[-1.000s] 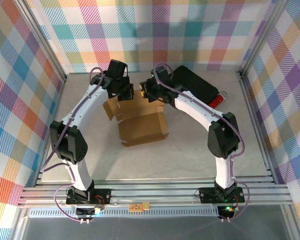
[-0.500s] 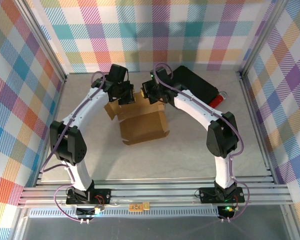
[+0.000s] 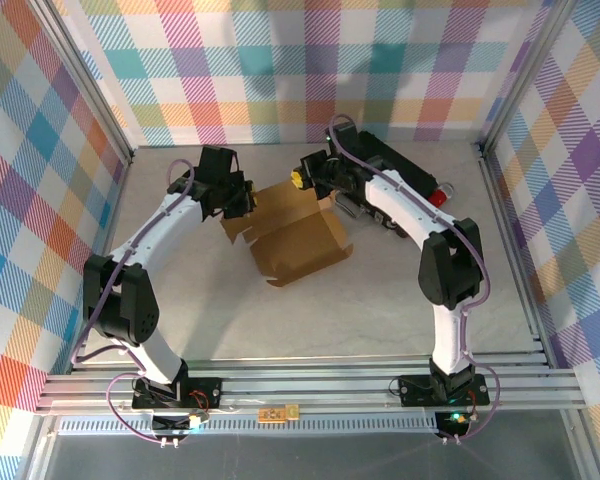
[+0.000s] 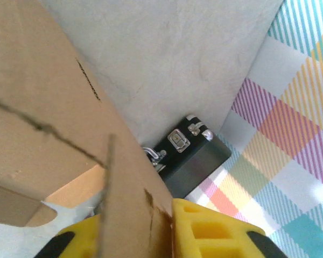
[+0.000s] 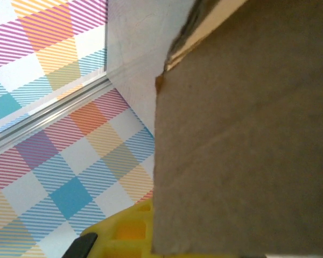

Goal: Fold the paper box

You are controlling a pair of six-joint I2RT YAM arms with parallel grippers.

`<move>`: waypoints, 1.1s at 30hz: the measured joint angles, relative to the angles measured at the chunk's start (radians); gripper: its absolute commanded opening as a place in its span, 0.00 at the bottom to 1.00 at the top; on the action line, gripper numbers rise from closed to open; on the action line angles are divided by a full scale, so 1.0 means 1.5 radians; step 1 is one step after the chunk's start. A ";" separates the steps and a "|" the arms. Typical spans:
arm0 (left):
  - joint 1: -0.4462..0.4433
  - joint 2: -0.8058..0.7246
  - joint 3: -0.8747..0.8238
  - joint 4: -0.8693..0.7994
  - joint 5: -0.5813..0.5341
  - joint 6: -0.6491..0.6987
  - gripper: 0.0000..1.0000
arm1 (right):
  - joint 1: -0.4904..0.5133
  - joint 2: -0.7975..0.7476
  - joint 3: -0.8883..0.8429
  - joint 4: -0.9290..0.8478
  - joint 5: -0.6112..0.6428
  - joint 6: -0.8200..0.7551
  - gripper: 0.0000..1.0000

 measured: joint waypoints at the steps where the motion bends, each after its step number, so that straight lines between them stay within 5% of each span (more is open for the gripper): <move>1: -0.001 -0.001 0.000 0.003 -0.004 -0.001 0.02 | -0.004 0.001 0.000 0.000 -0.009 -0.005 0.00; 3: -0.003 -0.004 0.000 0.008 -0.012 -0.003 0.00 | -0.009 0.005 -0.001 0.001 -0.029 -0.013 0.00; 7: -0.014 -0.005 0.000 -0.004 -0.030 -0.008 0.00 | -0.012 0.008 -0.012 0.015 -0.050 -0.028 0.28; 11: -0.035 -0.005 -0.002 -0.017 -0.048 -0.028 0.00 | -0.008 -0.013 -0.075 0.066 -0.039 -0.031 0.42; 18: -0.059 -0.017 -0.016 -0.027 -0.070 -0.065 0.00 | 0.019 -0.068 -0.195 0.162 0.019 0.002 0.41; 33: -0.059 -0.033 -0.037 -0.027 -0.088 -0.088 0.00 | 0.065 -0.070 -0.206 0.210 0.082 0.026 0.23</move>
